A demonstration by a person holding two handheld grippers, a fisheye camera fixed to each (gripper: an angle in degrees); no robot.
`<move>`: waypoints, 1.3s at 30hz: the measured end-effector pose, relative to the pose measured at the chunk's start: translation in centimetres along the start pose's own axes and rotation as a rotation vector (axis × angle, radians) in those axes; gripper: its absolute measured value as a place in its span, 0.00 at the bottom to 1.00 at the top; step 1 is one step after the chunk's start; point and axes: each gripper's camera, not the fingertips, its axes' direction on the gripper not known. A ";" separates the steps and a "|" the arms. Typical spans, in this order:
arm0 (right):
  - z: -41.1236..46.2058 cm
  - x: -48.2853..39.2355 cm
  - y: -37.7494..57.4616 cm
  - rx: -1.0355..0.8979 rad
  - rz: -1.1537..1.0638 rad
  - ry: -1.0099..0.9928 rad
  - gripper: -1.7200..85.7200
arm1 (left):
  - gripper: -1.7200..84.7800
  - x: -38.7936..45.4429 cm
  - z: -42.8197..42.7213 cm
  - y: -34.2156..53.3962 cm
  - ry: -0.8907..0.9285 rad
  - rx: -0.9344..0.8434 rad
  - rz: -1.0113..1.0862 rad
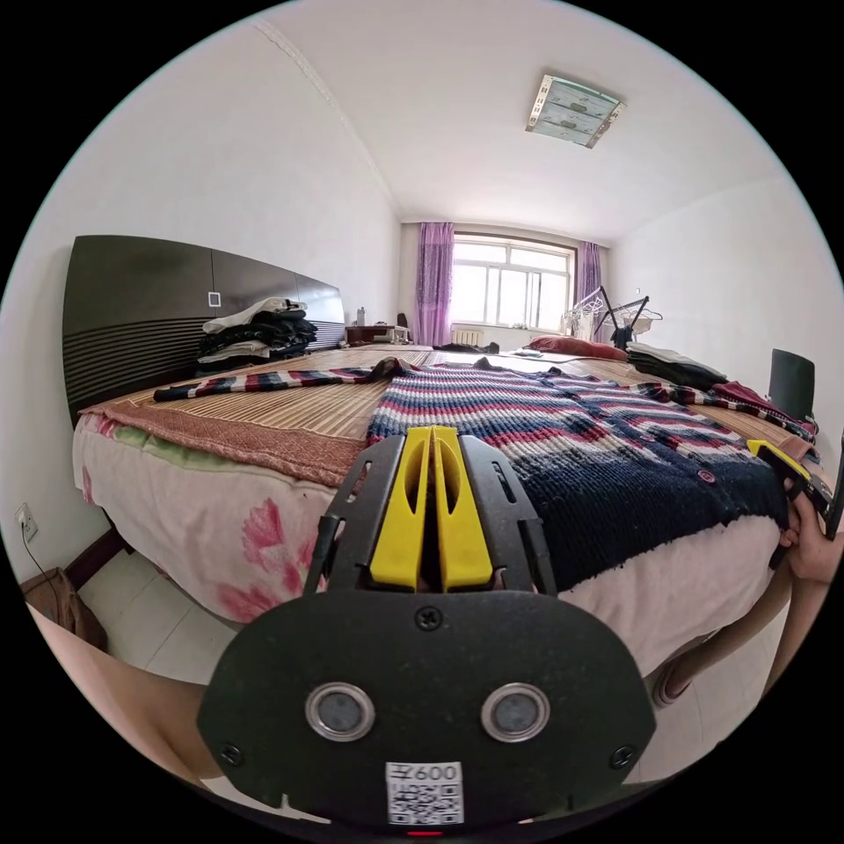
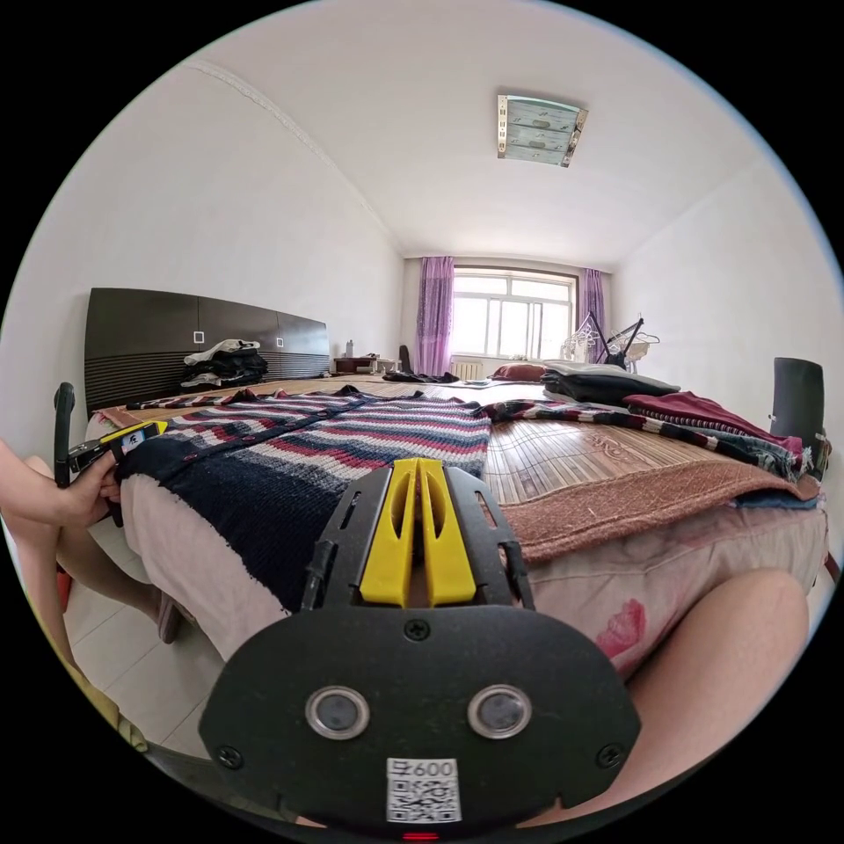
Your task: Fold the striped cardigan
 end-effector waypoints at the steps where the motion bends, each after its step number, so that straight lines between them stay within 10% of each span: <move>1: 0.0 0.0 0.0 0.000 0.000 0.000 0.01 | 0.03 0.0 0.0 0.0 0.000 0.000 0.000; 39: 0.1 -0.1 0.2 0.003 0.001 0.002 0.01 | 0.03 0.7 -0.1 -0.5 -0.024 -0.001 0.012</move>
